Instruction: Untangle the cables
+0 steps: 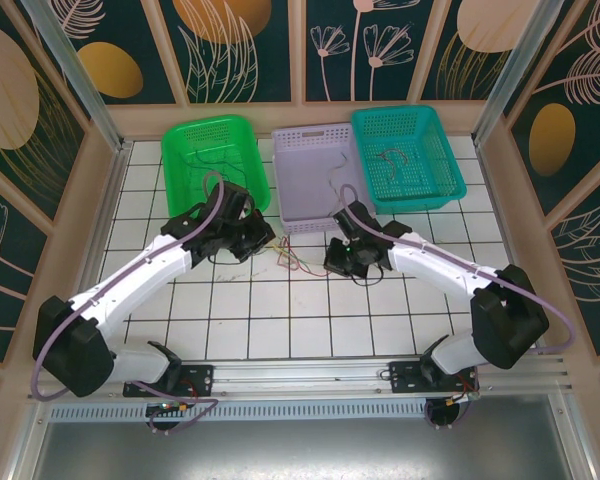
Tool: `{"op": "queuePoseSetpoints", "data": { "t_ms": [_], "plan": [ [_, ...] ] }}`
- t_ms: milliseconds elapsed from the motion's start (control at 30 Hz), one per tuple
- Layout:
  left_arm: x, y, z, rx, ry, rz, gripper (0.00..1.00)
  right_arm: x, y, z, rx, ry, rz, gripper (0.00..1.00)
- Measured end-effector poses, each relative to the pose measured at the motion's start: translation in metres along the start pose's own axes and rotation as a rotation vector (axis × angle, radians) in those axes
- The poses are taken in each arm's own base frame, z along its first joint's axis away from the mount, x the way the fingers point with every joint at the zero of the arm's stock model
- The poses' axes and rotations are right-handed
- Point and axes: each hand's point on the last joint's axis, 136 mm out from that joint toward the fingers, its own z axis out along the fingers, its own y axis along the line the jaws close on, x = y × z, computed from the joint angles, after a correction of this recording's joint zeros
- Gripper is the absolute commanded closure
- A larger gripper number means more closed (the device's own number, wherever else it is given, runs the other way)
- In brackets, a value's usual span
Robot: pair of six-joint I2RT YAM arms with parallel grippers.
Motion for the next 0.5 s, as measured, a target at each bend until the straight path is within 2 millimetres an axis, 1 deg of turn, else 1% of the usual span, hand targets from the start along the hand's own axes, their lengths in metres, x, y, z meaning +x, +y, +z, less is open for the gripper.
{"op": "queuePoseSetpoints", "data": {
  "t_ms": [100,167,267,333,400,500],
  "plan": [
    [0.001,0.003,-0.003,0.017,-0.002,-0.024,1.0,0.005,-0.013,0.004,0.03,0.005,0.002,1.0],
    [0.002,0.005,-0.003,0.012,-0.001,-0.033,1.0,0.005,-0.018,0.004,0.035,0.001,0.008,1.0],
    [0.0,0.007,-0.005,0.007,-0.015,-0.036,1.0,-0.001,-0.024,0.0,0.044,-0.026,0.018,1.0],
    [-0.005,0.009,-0.011,-0.002,-0.045,-0.038,1.0,-0.008,-0.03,-0.003,0.052,-0.051,0.036,1.0],
    [-0.011,0.01,-0.021,-0.006,-0.091,-0.037,1.0,-0.017,-0.043,-0.007,0.065,-0.081,0.072,1.0],
    [-0.022,0.006,-0.043,0.015,-0.184,-0.032,1.0,-0.029,-0.075,-0.011,0.116,-0.119,0.147,1.0]
  ]
}}
